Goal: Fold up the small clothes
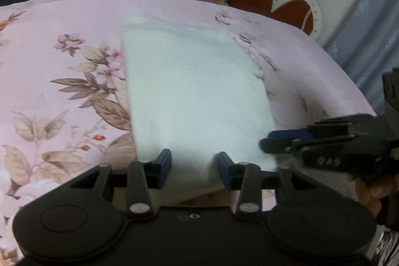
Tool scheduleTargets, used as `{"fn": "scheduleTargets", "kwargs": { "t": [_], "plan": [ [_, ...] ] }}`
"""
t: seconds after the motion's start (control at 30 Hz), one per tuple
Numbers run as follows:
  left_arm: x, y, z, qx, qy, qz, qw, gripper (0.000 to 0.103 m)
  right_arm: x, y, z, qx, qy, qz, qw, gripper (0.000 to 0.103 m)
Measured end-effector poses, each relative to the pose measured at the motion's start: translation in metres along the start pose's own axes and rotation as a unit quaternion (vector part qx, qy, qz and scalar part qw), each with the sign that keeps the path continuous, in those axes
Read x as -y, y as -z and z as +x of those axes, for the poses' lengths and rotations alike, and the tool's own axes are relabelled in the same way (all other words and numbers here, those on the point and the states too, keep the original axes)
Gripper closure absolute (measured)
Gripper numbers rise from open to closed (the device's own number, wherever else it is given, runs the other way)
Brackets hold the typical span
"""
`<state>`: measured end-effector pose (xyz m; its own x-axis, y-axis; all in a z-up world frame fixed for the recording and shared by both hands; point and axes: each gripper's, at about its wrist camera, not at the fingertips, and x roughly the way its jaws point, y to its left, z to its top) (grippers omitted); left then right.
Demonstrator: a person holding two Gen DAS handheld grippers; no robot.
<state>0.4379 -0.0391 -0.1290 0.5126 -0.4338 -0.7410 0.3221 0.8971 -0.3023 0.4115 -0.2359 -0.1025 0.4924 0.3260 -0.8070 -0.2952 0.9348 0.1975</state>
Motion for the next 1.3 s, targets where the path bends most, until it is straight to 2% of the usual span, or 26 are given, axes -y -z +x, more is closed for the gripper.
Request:
{"fn": "scheduleTargets", "kwargs": {
  "t": [0.1, 0.17, 0.27, 0.3, 0.33, 0.4, 0.43, 0.47, 0.5, 0.57, 0.7, 0.73, 0.8, 0.87, 0.9, 0.97, 1.03, 1.07, 1.1, 1.17, 1.3],
  "plan": [
    [-0.004, -0.017, -0.005, 0.028, -0.016, 0.007, 0.9994, 0.060, 0.002, -0.018, -0.021, 0.058, 0.010, 0.006, 0.998, 0.086],
    [-0.009, -0.030, 0.004, 0.033, -0.024, 0.004, 0.9991, 0.060, 0.005, -0.035, -0.018, 0.086, 0.015, 0.006, 0.996, 0.086],
    [-0.017, -0.038, 0.024, 0.015, -0.037, -0.014, 0.9991, 0.058, 0.016, -0.052, 0.012, 0.075, 0.012, 0.023, 0.997, 0.086],
    [-0.018, -0.038, 0.031, 0.005, -0.042, -0.013, 0.9990, 0.057, 0.023, -0.055, 0.029, 0.048, 0.026, 0.027, 0.998, 0.086],
    [-0.017, -0.038, 0.031, 0.005, -0.048, -0.014, 0.9987, 0.059, 0.032, -0.054, 0.038, 0.037, 0.039, 0.037, 0.998, 0.071],
    [-0.015, -0.038, 0.023, 0.013, -0.043, -0.016, 0.9989, 0.057, 0.046, -0.052, 0.031, 0.038, 0.022, 0.093, 0.995, 0.068],
    [-0.015, -0.037, 0.019, 0.017, -0.042, -0.015, 0.9988, 0.044, 0.045, -0.051, 0.022, 0.054, 0.025, 0.094, 0.994, 0.068],
    [-0.016, -0.036, 0.017, 0.018, -0.047, -0.016, 0.9986, 0.025, 0.043, -0.049, 0.013, 0.066, 0.038, 0.084, 0.994, 0.068],
    [-0.016, -0.034, 0.015, 0.020, -0.052, -0.018, 0.9983, 0.020, 0.040, -0.048, 0.005, 0.075, 0.044, 0.079, 0.993, 0.069],
    [-0.019, -0.030, 0.012, 0.024, -0.058, -0.025, 0.9977, 0.023, 0.041, -0.046, -0.005, 0.087, 0.022, 0.089, 0.992, 0.069],
    [-0.028, -0.026, 0.014, 0.022, -0.063, -0.054, 0.9963, 0.023, 0.042, -0.045, -0.003, 0.078, -0.011, 0.089, 0.993, 0.069],
    [-0.031, -0.026, 0.016, 0.018, -0.065, -0.058, 0.9960, 0.023, 0.040, -0.047, 0.004, 0.070, 0.001, 0.079, 0.994, 0.069],
    [-0.033, -0.026, 0.020, 0.006, -0.076, -0.066, 0.9950, 0.023, 0.049, -0.044, 0.028, 0.026, 0.047, 0.080, 0.995, 0.070],
    [-0.034, -0.028, 0.016, 0.008, -0.077, -0.069, 0.9946, 0.022, 0.065, -0.041, 0.028, 0.017, 0.073, 0.110, 0.991, 0.083],
    [-0.033, -0.028, 0.015, 0.010, -0.077, -0.067, 0.9947, 0.021, 0.071, -0.039, 0.021, 0.028, 0.066, 0.121, 0.990, 0.083],
    [-0.031, -0.029, 0.014, 0.011, -0.083, -0.064, 0.9944, 0.019, 0.082, -0.034, 0.007, 0.058, 0.015, 0.162, 0.985, 0.082],
    [-0.030, -0.030, 0.015, 0.009, -0.088, -0.065, 0.9939, 0.018, 0.086, -0.032, -0.001, 0.074, -0.022, 0.185, 0.980, 0.066],
    [-0.029, -0.031, 0.016, 0.009, -0.090, -0.067, 0.9936, 0.017, 0.085, -0.034, -0.003, 0.076, -0.030, 0.188, 0.979, 0.043],
    [-0.027, -0.032, 0.016, 0.010, -0.091, -0.069, 0.9935, 0.015, 0.084, -0.036, -0.004, 0.081, -0.037, 0.187, 0.978, 0.035],
    [-0.023, -0.034, 0.017, 0.012, -0.095, -0.064, 0.9934, 0.006, 0.084, -0.040, -0.005, 0.090, -0.051, 0.187, 0.977, 0.032],
    [-0.014, -0.040, 0.017, 0.016, -0.103, -0.048, 0.9934, 0.005, 0.088, -0.045, 0.000, 0.080, -0.071, 0.198, 0.974, 0.032]
  ]
}}
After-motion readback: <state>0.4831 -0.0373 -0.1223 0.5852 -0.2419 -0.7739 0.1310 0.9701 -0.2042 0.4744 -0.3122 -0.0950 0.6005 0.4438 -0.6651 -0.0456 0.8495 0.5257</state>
